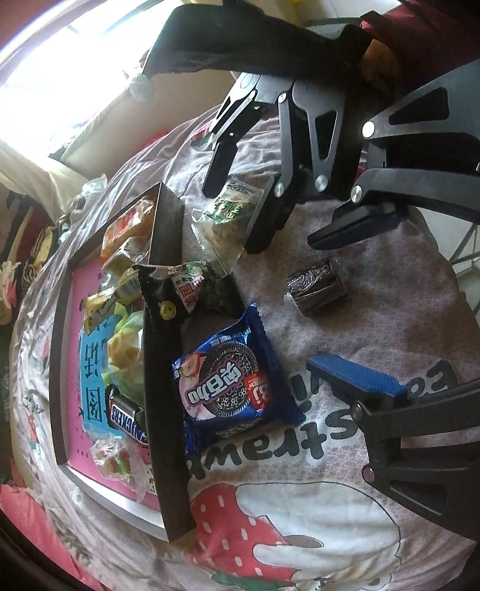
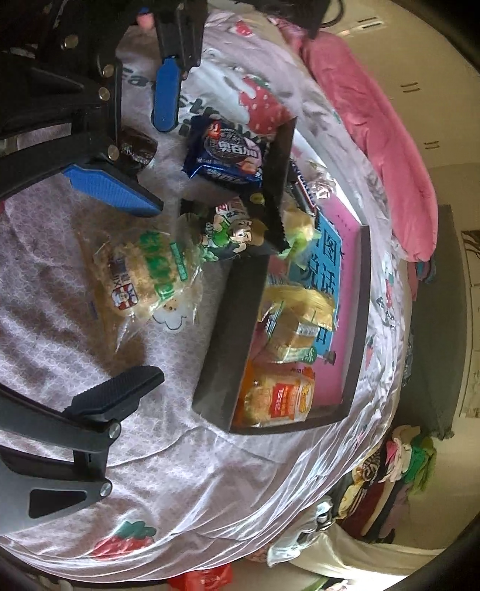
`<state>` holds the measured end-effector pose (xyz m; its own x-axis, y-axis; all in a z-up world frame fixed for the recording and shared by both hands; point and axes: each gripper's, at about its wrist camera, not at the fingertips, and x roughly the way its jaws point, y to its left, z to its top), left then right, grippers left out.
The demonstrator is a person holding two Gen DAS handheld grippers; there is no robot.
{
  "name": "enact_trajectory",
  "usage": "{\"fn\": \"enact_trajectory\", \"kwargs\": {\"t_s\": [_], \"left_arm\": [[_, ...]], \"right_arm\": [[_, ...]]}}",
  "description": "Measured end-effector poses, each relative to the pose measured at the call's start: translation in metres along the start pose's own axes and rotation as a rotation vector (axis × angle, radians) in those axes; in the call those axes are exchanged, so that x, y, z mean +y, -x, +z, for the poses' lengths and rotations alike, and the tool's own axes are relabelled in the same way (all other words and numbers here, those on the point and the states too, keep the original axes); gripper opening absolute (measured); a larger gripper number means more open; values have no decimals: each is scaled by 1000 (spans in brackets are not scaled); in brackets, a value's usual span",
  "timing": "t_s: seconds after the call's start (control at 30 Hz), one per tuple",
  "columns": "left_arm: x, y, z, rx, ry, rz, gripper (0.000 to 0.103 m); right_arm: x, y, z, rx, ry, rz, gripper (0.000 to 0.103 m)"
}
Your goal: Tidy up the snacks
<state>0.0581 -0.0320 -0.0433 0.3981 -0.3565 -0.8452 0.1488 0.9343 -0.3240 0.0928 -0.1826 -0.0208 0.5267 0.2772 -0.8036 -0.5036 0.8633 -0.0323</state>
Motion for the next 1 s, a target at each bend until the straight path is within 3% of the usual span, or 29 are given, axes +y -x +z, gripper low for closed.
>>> {"fn": "enact_trajectory", "kwargs": {"t_s": [0.1, 0.3, 0.4, 0.67, 1.0], "left_arm": [[-2, -1, 0, -1, -6, 1, 55], [-7, -8, 2, 0, -13, 3, 47], [-10, -12, 2, 2, -21, -1, 35], [-8, -6, 2, -11, -19, -17, 35], [4, 22, 8, -89, 2, -19, 34]], "right_arm": [[-2, -5, 0, 11, -1, 6, 65], [-5, -4, -1, -2, -9, 12, 62], [-7, 1, 0, -25, -23, 23, 61], [-20, 16, 5, -96, -110, 82, 61], [-32, 32, 9, -179, -177, 103, 61]]}}
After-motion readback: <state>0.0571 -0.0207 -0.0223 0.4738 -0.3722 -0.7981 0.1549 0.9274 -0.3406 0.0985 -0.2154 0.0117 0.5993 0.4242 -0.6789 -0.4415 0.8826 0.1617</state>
